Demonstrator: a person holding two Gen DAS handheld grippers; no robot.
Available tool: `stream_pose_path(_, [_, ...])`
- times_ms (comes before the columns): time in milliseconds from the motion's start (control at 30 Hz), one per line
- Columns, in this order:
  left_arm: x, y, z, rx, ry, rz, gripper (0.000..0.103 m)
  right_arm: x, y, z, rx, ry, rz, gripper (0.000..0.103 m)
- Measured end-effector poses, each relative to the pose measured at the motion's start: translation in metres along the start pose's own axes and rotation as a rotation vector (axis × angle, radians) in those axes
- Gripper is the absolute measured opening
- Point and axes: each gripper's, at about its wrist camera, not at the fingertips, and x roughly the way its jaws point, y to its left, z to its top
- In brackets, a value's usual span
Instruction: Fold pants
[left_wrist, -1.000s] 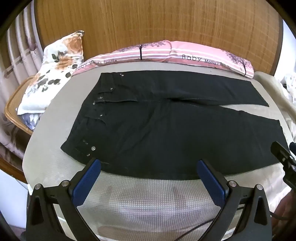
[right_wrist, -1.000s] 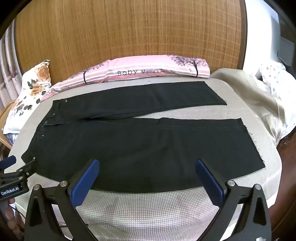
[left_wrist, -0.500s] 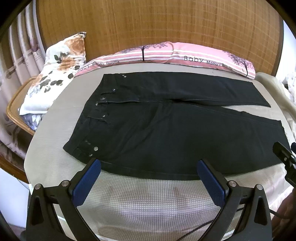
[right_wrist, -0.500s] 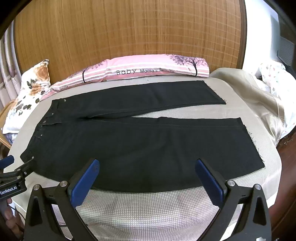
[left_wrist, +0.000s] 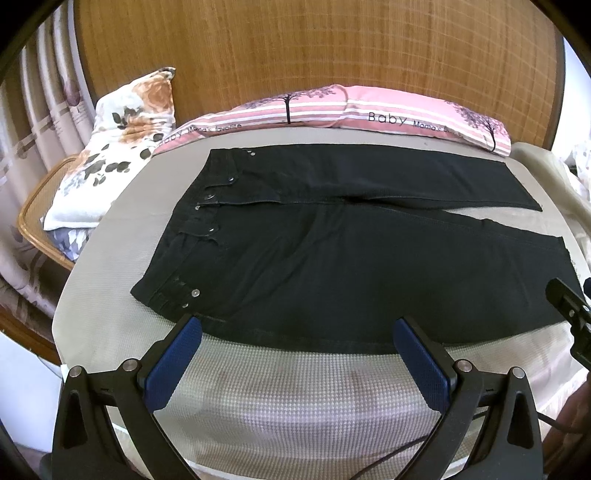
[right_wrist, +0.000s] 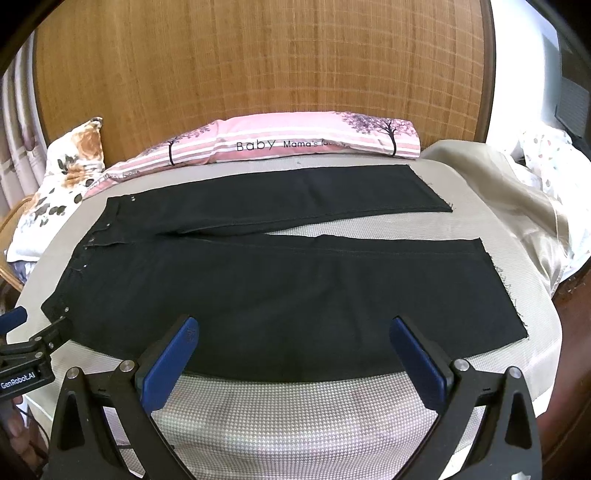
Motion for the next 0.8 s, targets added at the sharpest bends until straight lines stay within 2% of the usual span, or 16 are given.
stream_pose_path(800, [0.0035,0.0069,-0.0073,-0.025,0.032,-0.004,0.103,0.0062,0.0088,-0.0049,-0.032,0.038,0.005,0.103])
